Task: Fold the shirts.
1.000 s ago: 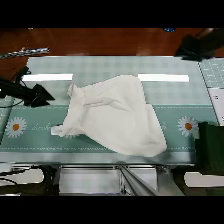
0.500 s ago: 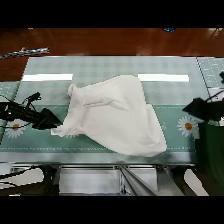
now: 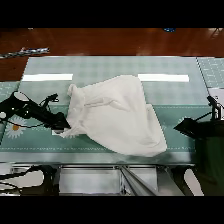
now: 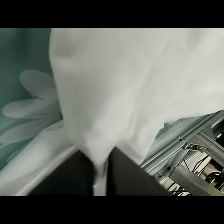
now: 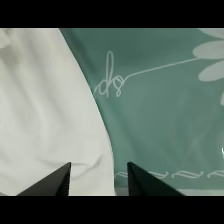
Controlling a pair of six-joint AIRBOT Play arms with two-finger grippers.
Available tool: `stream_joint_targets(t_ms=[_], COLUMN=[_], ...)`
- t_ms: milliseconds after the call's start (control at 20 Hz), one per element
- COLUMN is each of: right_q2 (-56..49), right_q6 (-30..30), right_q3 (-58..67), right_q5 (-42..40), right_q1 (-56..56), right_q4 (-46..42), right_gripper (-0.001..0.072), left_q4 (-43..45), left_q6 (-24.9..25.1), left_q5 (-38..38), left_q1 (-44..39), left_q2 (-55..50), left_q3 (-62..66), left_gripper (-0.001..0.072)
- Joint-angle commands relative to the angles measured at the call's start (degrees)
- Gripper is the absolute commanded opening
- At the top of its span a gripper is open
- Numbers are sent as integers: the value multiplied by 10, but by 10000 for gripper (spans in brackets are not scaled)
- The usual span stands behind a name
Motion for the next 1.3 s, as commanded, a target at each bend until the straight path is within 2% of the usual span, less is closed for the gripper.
stream_joint_targets(t_ms=[0,250,500,700,950,1100,1150,1200,1250], right_q2=[2,-56,-108,-170,-276,-305,-311,-315,-315], right_q6=[2,1,-9,-30,-88,-92,-91,-89,-89], right_q3=[-7,-42,-45,-45,-45,-44,-40,-31,-15], right_q5=[13,47,42,4,-21,-45,-58,-66,-74], right_q1=[0,31,37,37,37,77,109,141,173], right_q4=[-17,-29,-35,17,143,152,156,156,157], right_gripper=[406,406,406,406,403,402,394,326,218], left_q4=[4,4,3,3,3,1,-4,-11,-22], left_q6=[9,13,13,13,13,13,13,13,13], left_q5=[5,1,-3,-3,-2,5,9,10,10], left_q1=[-16,-16,-16,-16,-16,-16,-16,-16,-16], left_q2=[-8,-8,-8,-8,-8,-8,-8,-8,-8], left_q3=[1,1,1,1,1,1,1,1,1], left_gripper=[25,25,25,25,25,25,25,25,25])
